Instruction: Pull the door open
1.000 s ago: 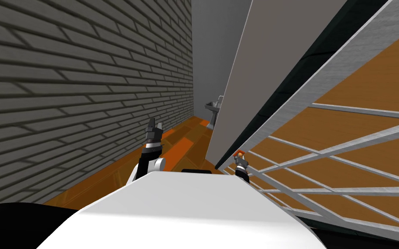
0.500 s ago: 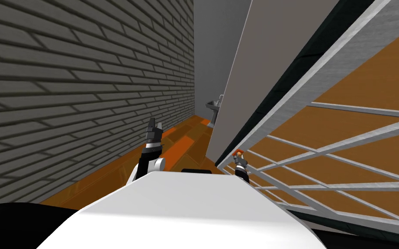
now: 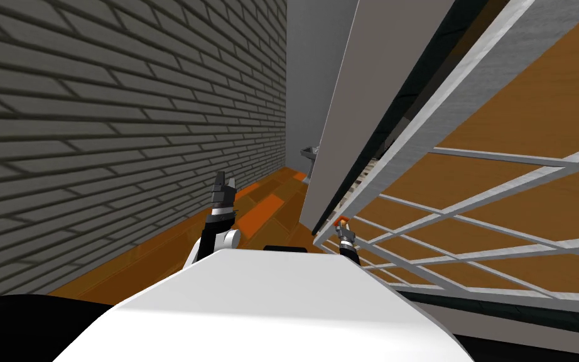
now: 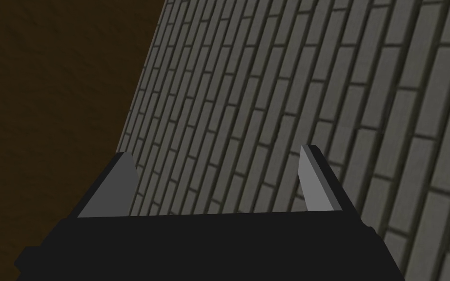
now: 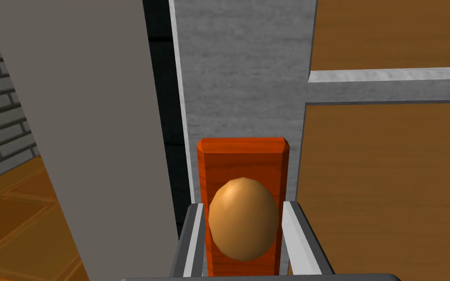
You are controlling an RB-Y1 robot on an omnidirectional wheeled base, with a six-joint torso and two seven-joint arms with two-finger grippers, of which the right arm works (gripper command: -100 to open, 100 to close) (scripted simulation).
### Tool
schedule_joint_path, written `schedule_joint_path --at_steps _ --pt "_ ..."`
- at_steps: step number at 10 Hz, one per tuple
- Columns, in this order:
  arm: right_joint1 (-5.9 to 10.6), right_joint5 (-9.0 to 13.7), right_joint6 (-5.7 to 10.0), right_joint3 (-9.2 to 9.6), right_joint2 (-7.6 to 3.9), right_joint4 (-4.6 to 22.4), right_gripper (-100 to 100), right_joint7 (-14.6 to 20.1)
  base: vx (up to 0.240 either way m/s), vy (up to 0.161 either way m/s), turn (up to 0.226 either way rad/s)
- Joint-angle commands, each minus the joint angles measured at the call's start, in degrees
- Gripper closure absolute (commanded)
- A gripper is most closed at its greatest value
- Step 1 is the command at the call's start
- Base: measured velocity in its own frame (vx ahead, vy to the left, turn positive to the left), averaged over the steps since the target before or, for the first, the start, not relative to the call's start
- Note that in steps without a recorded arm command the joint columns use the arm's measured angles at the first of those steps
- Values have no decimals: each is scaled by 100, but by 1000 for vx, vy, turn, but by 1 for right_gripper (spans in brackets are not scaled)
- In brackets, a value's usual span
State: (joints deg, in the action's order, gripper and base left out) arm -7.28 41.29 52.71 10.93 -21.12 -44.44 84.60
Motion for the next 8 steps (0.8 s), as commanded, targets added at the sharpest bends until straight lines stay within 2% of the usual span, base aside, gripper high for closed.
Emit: schedule_joint_path --at_steps 1,2,4,8 --pt "0 0 0 0 0 0 100 0 -94 7 21" --pt "-56 -74 22 142 -41 -48 100 81 -144 -6 57" --pt "-106 -147 61 277 -102 -107 100 164 -222 -13 64" --pt "-230 -323 155 604 -248 -249 100 367 -265 -12 58"
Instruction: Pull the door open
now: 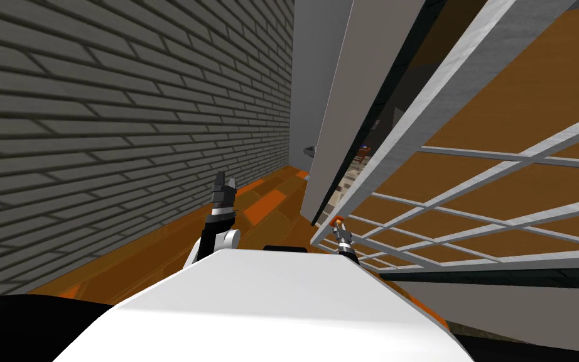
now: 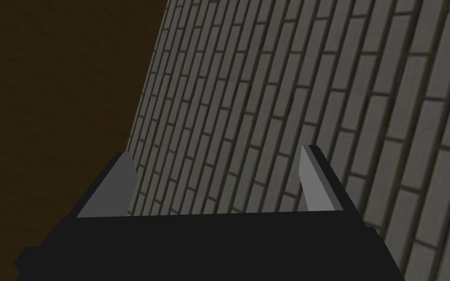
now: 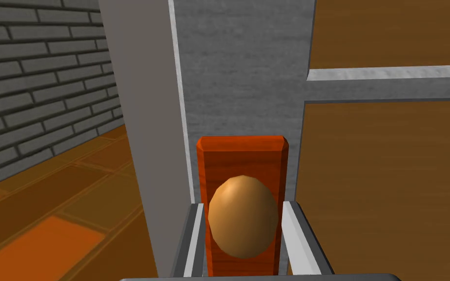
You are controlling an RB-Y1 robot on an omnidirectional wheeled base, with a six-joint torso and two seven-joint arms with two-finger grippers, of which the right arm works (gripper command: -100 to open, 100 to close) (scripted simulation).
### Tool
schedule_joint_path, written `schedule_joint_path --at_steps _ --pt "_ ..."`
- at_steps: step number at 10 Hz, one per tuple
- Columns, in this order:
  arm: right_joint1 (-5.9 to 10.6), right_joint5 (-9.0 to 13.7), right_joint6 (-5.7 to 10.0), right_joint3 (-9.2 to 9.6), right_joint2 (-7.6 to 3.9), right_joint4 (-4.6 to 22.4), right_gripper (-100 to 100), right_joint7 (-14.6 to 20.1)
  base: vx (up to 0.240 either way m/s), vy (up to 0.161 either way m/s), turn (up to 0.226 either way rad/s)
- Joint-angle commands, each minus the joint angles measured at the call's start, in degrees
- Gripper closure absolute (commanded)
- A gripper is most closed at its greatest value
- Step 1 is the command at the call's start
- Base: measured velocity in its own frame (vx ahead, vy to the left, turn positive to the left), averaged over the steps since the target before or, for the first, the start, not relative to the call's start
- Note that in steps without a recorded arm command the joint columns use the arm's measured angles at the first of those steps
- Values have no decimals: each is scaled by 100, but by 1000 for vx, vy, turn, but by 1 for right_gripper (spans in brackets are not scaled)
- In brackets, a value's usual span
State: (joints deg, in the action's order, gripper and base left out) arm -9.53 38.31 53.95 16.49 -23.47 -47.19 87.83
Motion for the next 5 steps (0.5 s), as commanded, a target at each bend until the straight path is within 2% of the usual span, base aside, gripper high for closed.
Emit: schedule_joint_path --at_steps 1,2,5 --pt "0 0 0 0 0 0 100 0 -112 5 15" --pt "-94 -81 93 158 -82 -22 100 120 -170 -34 96" --pt "-242 -218 299 412 -263 -74 100 342 -247 -48 115"
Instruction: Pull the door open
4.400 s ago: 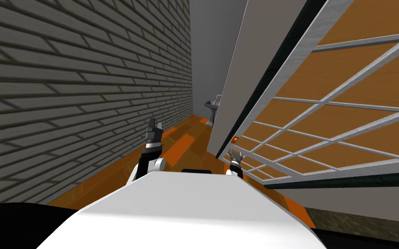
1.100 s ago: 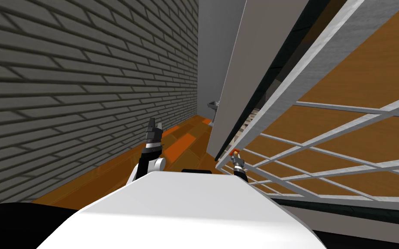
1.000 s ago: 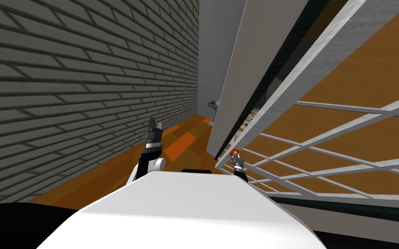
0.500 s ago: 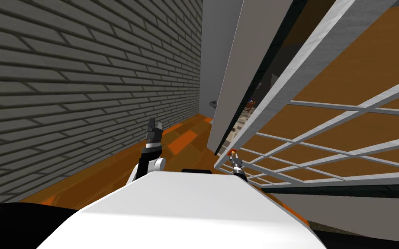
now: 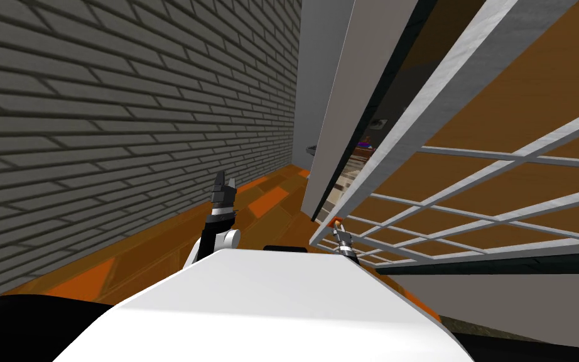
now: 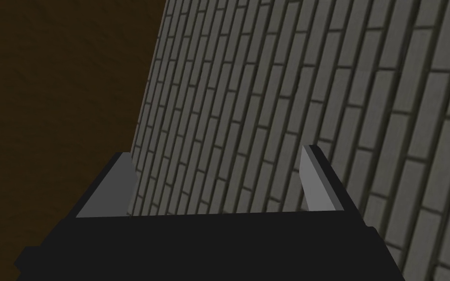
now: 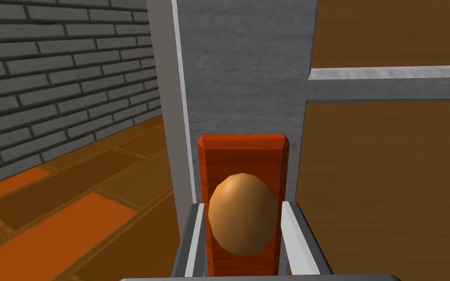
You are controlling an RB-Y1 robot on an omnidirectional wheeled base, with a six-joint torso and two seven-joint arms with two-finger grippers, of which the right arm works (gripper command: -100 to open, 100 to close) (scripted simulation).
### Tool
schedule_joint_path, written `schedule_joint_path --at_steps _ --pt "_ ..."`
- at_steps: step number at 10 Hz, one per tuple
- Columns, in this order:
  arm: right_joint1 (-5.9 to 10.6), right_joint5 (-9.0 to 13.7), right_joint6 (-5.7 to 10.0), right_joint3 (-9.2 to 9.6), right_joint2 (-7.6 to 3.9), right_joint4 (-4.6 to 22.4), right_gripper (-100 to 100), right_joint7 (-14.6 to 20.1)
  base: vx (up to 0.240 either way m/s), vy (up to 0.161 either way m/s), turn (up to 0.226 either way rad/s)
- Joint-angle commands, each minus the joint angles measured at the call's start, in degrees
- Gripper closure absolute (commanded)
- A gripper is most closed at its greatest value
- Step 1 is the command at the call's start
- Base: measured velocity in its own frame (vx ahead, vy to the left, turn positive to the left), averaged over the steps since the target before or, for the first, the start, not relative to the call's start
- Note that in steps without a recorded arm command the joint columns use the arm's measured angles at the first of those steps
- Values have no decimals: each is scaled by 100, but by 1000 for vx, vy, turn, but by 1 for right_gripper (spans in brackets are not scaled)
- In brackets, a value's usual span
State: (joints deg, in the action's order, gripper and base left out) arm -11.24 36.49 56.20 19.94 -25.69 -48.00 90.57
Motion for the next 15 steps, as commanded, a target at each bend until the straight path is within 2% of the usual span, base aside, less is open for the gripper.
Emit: schedule_joint_path --at_steps 1,2,3,4,7,10,11,14,15 --pt "-110 -71 128 133 -89 -8 100 126 -249 2 90" --pt "-156 -113 192 212 -145 -24 100 195 -226 -2 56" --pt "-110 -82 130 152 -118 -25 100 138 -101 -2 10" --pt "-179 -141 262 274 -188 21 100 254 -172 -7 139" --pt "-278 -236 513 465 -340 79 100 451 -225 -64 145" --pt "-355 -310 707 612 -456 123 100 603 -245 -19 95" --pt "-375 -273 753 571 -441 184 -100 606 -187 11 -59" --pt "-491 -226 837 549 -476 176 -100 634 -160 95 -110" --pt "-459 -241 828 558 -458 198 -100 627 -78 51 -29"
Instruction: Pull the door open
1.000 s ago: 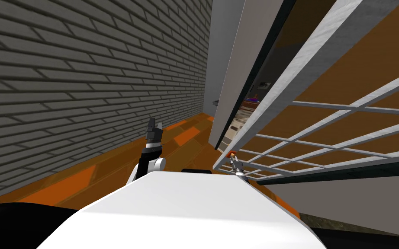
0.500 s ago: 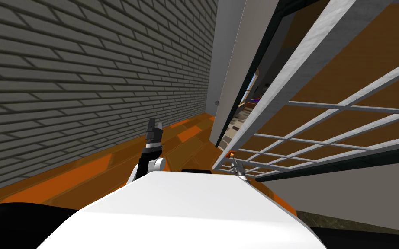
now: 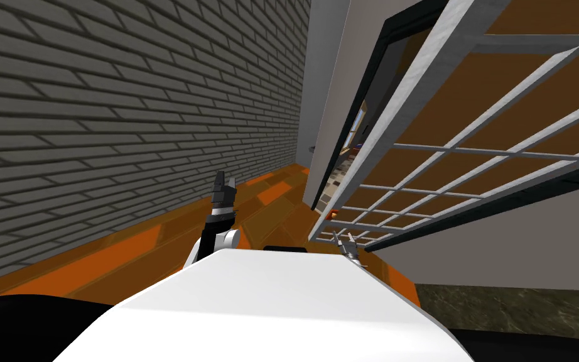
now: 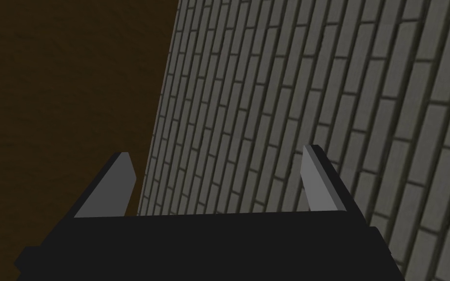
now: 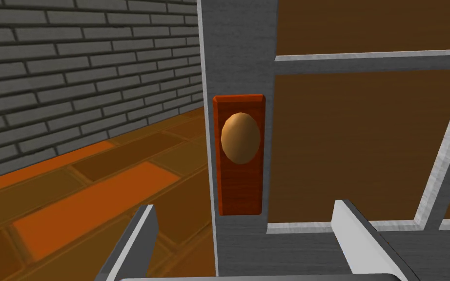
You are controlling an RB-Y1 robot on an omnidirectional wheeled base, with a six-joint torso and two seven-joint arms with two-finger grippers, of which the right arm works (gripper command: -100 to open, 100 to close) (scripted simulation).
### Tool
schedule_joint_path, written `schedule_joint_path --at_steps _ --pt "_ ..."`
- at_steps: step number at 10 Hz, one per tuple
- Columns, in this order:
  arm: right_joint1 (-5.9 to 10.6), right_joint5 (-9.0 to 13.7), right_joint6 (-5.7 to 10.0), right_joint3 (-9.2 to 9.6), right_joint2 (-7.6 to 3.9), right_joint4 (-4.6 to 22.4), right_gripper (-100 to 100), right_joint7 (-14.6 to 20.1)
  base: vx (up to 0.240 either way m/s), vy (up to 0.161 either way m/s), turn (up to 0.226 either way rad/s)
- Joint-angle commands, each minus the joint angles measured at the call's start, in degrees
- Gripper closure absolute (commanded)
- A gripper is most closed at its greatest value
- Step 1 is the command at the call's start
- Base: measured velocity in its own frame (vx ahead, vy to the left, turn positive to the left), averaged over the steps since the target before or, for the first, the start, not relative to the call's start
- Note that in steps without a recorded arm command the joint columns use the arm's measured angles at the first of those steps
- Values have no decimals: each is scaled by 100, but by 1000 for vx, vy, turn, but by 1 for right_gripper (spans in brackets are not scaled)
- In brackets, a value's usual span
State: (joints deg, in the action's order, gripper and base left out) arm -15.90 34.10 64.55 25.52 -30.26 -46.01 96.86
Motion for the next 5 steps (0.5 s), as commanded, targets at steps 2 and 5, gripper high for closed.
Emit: schedule_joint_path --at_steps 2,5 --pt "97 19 -93 -58 53 20 -100 -49 164 -16 49" --pt "235 45 -224 -140 129 48 -100 -118 203 -46 48"
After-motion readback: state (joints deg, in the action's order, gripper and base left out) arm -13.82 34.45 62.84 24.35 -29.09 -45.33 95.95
